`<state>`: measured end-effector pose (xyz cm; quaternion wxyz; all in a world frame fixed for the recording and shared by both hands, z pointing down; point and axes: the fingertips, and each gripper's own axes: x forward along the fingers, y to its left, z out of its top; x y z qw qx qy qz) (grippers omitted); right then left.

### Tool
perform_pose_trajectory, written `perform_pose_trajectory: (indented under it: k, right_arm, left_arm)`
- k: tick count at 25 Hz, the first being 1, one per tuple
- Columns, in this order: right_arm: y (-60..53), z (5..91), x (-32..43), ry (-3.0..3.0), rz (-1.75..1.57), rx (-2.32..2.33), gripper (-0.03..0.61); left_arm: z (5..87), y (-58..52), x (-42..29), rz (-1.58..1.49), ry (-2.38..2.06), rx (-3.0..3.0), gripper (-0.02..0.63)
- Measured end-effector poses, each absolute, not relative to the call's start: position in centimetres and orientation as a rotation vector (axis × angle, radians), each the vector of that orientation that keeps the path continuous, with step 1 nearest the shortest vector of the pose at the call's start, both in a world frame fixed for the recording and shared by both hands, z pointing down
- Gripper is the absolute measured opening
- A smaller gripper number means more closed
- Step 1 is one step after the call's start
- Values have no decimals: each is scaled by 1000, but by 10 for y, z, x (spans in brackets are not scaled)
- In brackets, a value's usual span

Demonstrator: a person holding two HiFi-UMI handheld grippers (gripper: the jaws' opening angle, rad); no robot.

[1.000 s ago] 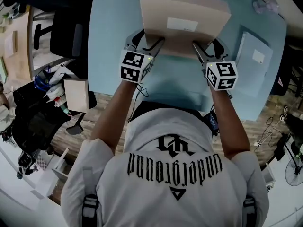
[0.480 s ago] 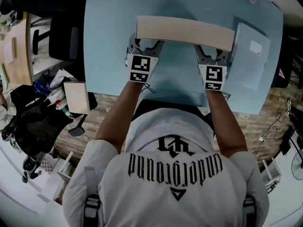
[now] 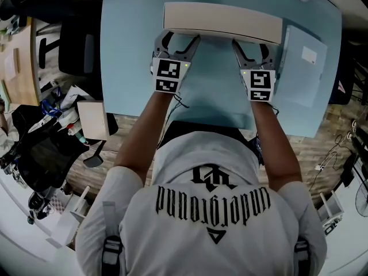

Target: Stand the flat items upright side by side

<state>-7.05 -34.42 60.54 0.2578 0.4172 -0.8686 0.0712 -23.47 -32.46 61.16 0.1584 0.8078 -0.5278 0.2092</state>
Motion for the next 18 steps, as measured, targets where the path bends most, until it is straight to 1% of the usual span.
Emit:
perform_pose_trajectory:
  k: [2,3,4,8,13,18]
  right_arm:
    - [-344,605,-69,-2359,197,1129,343]
    - [-344,603,-68,-2363,200,1130,348]
    - [-344,602,-66,-2367,204,1135,349]
    - [-334,588,-53,-2384,185,1152,350]
    - [-298,539,-36,-2468,135,1152,348]
    - [-244,483,2,-2545,105,1190,346]
  left_arm:
    - [613,-324,-232,613,-1501,2311,330]
    - [612,-324,-231,620,-1497,2315,351]
    - [610,-323,-231,625,-1499,2326,356]
    - [588,-310,-231,637,-1537,2368,357]
    - [540,-273,-231,567,-1640,2368,359]
    - [475,-223,-200,475,-1695,2423,359]
